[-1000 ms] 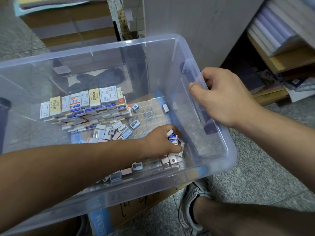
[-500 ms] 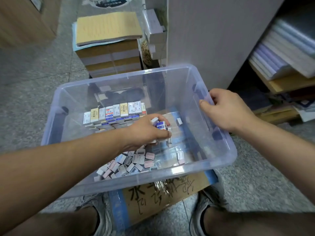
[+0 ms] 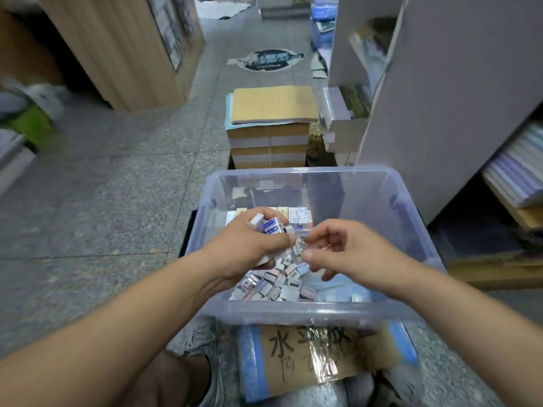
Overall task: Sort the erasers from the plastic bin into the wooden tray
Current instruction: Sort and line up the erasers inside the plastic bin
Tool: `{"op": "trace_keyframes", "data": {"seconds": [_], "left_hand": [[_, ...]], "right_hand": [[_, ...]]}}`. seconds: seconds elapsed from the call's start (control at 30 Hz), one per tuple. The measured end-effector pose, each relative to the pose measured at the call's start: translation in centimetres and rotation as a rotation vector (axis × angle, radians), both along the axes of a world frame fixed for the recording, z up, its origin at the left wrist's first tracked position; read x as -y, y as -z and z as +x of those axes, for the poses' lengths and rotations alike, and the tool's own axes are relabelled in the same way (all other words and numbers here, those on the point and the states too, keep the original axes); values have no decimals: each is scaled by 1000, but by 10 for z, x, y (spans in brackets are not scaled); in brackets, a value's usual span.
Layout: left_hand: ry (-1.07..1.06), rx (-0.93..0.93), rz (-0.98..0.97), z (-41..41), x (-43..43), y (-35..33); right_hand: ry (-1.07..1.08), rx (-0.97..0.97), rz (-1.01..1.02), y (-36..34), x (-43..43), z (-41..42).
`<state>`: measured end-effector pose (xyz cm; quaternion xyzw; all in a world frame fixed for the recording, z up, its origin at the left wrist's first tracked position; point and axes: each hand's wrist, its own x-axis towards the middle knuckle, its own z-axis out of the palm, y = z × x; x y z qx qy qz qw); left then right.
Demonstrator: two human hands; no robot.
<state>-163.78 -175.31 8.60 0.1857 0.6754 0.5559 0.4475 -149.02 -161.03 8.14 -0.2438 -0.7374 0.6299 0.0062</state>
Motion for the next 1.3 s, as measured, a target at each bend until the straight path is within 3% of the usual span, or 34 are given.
{"op": "trace_keyframes", "data": {"seconds": [0.27, 0.4, 0.53, 0.7, 1.07, 1.3], "left_hand": [[-87, 44, 44, -11, 20, 1], [-171, -61, 16, -42, 31, -4], [-357, -118, 31, -79, 45, -6], [-441, -141, 55, -102, 59, -2], [-392, -133, 5, -119, 59, 17], [-404, -127, 74, -117, 53, 16]], "right_hand": [[39, -52, -60, 17, 28, -42], [127, -57, -124, 19, 26, -68], [223, 48, -109, 32, 17, -106], [312, 150, -56, 66, 24, -169], [230, 205, 283, 111, 44, -216], [138, 129, 451, 75, 47, -206]]}}
